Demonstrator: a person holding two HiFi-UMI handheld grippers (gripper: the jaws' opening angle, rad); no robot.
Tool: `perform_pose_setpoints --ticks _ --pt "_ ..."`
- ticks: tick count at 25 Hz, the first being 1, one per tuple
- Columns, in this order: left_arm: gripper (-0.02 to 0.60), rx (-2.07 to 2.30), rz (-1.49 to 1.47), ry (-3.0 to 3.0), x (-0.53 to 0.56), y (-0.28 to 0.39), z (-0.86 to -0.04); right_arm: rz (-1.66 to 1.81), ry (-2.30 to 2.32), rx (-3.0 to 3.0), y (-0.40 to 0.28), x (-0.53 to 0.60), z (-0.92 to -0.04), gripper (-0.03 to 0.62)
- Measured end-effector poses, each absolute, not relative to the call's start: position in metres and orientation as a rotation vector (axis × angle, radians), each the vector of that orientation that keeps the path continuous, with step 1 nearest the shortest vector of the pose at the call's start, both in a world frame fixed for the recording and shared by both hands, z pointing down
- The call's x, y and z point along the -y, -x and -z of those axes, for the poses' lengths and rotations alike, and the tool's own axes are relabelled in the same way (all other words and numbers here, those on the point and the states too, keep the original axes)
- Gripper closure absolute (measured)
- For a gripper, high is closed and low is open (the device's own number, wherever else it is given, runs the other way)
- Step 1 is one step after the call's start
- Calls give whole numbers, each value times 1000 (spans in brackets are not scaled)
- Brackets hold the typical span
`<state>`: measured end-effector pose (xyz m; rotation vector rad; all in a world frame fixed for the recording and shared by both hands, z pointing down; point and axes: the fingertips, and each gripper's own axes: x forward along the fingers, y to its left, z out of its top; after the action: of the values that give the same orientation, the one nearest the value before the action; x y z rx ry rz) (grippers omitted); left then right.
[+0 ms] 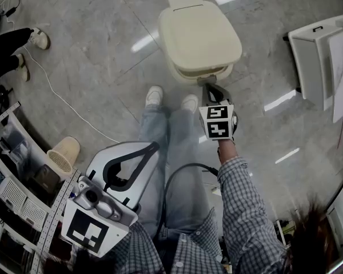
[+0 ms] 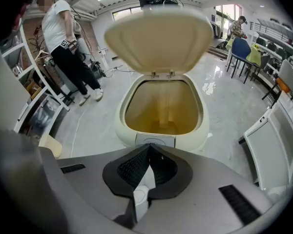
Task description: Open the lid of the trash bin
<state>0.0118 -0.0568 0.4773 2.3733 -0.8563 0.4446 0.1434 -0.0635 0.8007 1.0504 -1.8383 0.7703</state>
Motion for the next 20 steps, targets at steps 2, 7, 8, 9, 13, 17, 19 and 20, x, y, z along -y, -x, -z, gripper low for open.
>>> perform_pose_setpoints --ticks 2,7,8,9,13,17,19,20 --pt "577 854 -450 -2371 57 -12 -477 -766 -1044 1838 -144 63 -801 576" --pt "577 860 -450 -2377 59 -10 -477 -777 -1058 1832 -145 62 -802 576" --pt "577 860 -450 -2377 60 -10 -476 -782 -1062 1832 -145 63 -802 576" --pt "577 861 -449 -2377 60 -10 -476 -787 -1065 1834 -145 63 -801 576" --pt "577 866 -449 -2373 62 -8 -475 -817 -1073 1851 -145 66 -796 576" --pt "577 871 -446 -2374 62 -5 -471 -803 -1097 1851 -148 71 -789 576" --pt "577 874 -443 -2380 64 -3 -467 -799 -1114 1860 -147 75 -781 576" --pt "577 876 -441 -2385 65 -2 -464 -793 -1119 1865 -146 78 -776 576"
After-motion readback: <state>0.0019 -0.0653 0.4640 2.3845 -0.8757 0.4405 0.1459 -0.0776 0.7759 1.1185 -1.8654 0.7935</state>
